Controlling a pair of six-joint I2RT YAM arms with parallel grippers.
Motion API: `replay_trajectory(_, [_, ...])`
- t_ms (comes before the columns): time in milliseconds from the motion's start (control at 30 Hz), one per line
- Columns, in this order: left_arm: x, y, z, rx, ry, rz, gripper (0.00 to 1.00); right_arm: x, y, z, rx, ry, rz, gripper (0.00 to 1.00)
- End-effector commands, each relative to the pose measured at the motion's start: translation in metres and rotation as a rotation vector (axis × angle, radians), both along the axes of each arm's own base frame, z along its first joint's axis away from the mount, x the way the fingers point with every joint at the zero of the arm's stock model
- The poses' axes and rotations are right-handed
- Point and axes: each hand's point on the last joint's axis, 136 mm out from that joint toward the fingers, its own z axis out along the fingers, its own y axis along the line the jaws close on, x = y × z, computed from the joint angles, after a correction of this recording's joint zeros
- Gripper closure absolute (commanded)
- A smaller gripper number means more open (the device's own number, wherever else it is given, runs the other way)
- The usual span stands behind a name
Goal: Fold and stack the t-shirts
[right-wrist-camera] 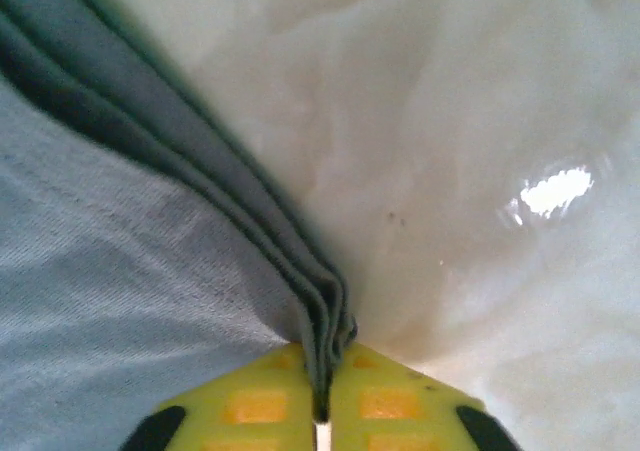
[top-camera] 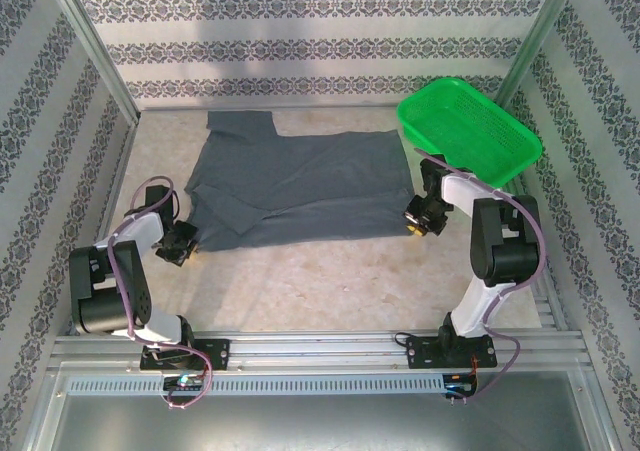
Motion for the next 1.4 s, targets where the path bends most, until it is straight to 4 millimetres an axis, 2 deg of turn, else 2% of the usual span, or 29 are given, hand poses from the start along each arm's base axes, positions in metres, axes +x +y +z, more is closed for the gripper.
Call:
replay_trajectory(0, [0.033, 0.020, 0.016, 0.099, -0.114, -0.011, 1.00, 0.003, -0.007, 0.003, -0.055, 0.004, -0.013, 1.00])
replay_trajectory(133, [0.021, 0.035, 0.041, 0.199, -0.105, 0.003, 1.00, -0.007, -0.014, 0.022, -0.118, -0.016, -0.017, 1.00])
replay_trajectory(267, [-0.005, 0.046, 0.058, 0.273, -0.055, 0.061, 1.00, -0.034, -0.018, 0.033, -0.159, 0.009, -0.039, 1.00])
replay_trajectory(667, [-0.100, 0.029, 0.022, 0.214, 0.087, 0.361, 1.00, -0.129, -0.002, 0.000, -0.109, 0.232, -0.106, 1.00])
replay_trajectory(767, [-0.112, 0.022, 0.015, 0.182, 0.095, 0.396, 1.00, -0.149, -0.001, -0.009, -0.090, 0.267, -0.145, 1.00])
replay_trajectory(867, [-0.118, 0.018, 0.012, 0.164, 0.104, 0.405, 1.00, -0.159, 0.000, -0.014, -0.067, 0.278, -0.169, 1.00])
replay_trajectory(900, [-0.120, 0.019, 0.014, 0.172, 0.107, 0.406, 0.99, -0.160, -0.001, -0.012, -0.072, 0.278, -0.173, 0.94])
replay_trajectory(967, [-0.120, 0.023, 0.024, 0.196, 0.090, 0.407, 0.81, -0.160, -0.006, -0.006, -0.095, 0.257, -0.178, 0.77])
replay_trajectory(1033, [-0.114, 0.027, 0.038, 0.218, 0.046, 0.396, 0.66, -0.155, -0.011, 0.005, -0.119, 0.210, -0.180, 0.68])
replay_trajectory(1100, [-0.101, 0.027, 0.052, 0.215, -0.009, 0.367, 0.58, -0.142, -0.014, 0.019, -0.134, 0.127, -0.171, 0.61])
replay_trajectory(1167, [-0.085, 0.019, 0.061, 0.182, -0.054, 0.328, 0.53, -0.119, -0.007, 0.034, -0.105, 0.008, -0.130, 0.56])
replay_trajectory(1267, [-0.054, -0.008, 0.068, 0.081, -0.146, 0.235, 0.52, -0.071, 0.036, 0.056, 0.062, -0.231, 0.033, 0.48])
replay_trajectory(1367, [-0.045, -0.044, 0.067, -0.009, -0.153, 0.169, 0.52, -0.043, 0.086, 0.077, 0.226, -0.373, 0.201, 0.46])
